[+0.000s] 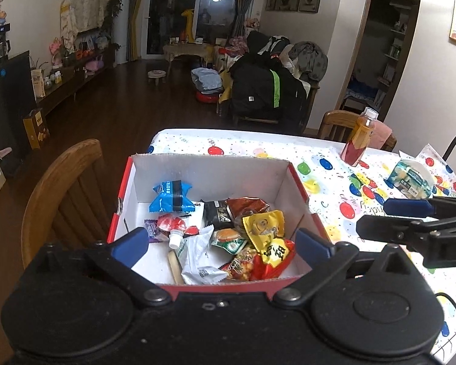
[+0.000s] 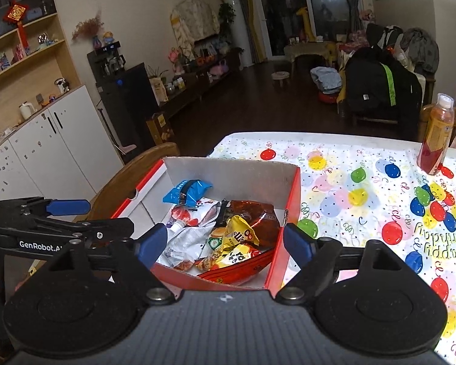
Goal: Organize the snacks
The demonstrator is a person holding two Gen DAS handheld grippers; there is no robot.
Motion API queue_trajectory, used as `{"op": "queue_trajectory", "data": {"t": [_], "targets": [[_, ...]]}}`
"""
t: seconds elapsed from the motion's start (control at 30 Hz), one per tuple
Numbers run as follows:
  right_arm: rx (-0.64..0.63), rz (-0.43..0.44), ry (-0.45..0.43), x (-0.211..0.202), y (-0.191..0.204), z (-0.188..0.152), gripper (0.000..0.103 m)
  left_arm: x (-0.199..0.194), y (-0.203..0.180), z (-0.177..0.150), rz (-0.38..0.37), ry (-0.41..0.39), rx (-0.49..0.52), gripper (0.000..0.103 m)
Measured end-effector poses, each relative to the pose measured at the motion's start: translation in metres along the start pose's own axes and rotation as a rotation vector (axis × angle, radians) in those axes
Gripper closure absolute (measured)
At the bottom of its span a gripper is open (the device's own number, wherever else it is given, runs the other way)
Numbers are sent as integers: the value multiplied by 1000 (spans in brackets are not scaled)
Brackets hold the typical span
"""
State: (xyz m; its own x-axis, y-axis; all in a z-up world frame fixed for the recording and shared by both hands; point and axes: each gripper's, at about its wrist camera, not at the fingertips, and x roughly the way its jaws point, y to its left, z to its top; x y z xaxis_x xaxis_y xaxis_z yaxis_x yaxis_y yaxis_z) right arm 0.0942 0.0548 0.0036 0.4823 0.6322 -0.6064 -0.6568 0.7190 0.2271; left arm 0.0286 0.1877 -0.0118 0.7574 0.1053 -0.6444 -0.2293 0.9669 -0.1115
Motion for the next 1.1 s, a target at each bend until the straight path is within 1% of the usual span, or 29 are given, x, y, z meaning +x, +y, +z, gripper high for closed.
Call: {"op": "queue_trajectory", "data": {"t": [0.03,0.07,0.13,0.43,0.67,0.8,1.1], "targets": [[-2,-2,-6,-2,1,-1,16,-3,-1,-1,1,-3,3,1],[-5,-1,-9,-3,2,-2,9,-5,-2,-2,1,-7,7,1],[-8,-4,-20,-6,4,-4,0,-9,-5,-4,2,-17,18,0],[-4,-24,-73,-16,10,-11,0,-22,-9,-6,23,-56,16,0],[-2,-30,-91,-17,15,-13,0,-26,-6,-4,15,-68,-3,0],[4,-36,-99,-17,15,-11,0,-28,-6,-3,23,-82,-4,0],[12,-61,-102,-19,17,-10,0,-28,-1,-3,19,-68,-31,0]]}}
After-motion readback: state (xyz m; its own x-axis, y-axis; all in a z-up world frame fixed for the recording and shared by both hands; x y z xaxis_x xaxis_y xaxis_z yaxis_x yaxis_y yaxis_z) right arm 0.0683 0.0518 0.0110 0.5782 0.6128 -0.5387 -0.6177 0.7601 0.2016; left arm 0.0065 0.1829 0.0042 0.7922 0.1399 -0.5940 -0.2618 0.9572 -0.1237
